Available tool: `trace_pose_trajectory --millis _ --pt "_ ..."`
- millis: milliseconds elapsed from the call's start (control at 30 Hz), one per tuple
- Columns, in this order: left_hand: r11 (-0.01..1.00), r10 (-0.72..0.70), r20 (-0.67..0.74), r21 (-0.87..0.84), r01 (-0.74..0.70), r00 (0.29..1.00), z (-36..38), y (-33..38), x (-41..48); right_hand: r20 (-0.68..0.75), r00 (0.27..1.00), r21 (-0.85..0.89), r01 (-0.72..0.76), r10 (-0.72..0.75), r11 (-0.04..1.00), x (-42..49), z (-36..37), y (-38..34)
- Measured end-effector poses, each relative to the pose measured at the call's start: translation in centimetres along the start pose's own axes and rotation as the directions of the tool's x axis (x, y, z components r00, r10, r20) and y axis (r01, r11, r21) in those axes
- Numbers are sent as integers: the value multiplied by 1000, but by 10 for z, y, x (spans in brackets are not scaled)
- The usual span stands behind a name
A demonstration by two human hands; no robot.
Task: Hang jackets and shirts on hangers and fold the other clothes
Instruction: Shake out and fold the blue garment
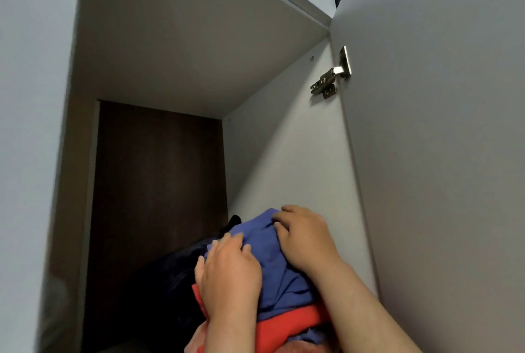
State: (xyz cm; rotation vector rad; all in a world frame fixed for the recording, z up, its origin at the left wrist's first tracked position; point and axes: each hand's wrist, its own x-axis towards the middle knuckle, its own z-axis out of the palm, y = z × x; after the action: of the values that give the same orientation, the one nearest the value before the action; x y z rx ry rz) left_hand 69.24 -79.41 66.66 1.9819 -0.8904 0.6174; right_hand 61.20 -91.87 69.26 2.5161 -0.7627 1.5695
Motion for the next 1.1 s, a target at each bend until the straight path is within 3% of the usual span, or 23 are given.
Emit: trace_pose_trajectory --millis 67,167,333,433,633,733,867,1000,1100 --pt "997 -77 216 28 73 973 6 -7 4 185 981 200 22 -59 980 -5 9 -2" --pt "985 -170 401 84 149 900 17 -13 6 418 908 227 -109 5 968 -20 22 3" --pt "956 -291 491 187 227 821 20 -5 5 561 824 239 -253 80 937 -25 26 6" --pt "940 -319 535 287 188 782 30 -5 7 632 764 238 -350 129 906 -29 39 11" --pt "945 -288 545 293 142 788 36 -7 -2 675 715 228 -438 183 870 -37 52 11" --pt "973 -224 496 164 163 839 29 -11 -11 641 753 160 -323 150 933 -36 32 2" --pt "993 -114 241 34 109 964 1 -3 -39 442 892 117 -160 92 980 -30 7 -5" --pt "997 -54 119 -55 61 991 -27 -6 -71 235 967 175 -139 96 975 -38 -10 -9" --pt "987 -1 73 -158 12 997 -37 -20 -90 95 986 306 -162 139 938 -60 -19 -16"
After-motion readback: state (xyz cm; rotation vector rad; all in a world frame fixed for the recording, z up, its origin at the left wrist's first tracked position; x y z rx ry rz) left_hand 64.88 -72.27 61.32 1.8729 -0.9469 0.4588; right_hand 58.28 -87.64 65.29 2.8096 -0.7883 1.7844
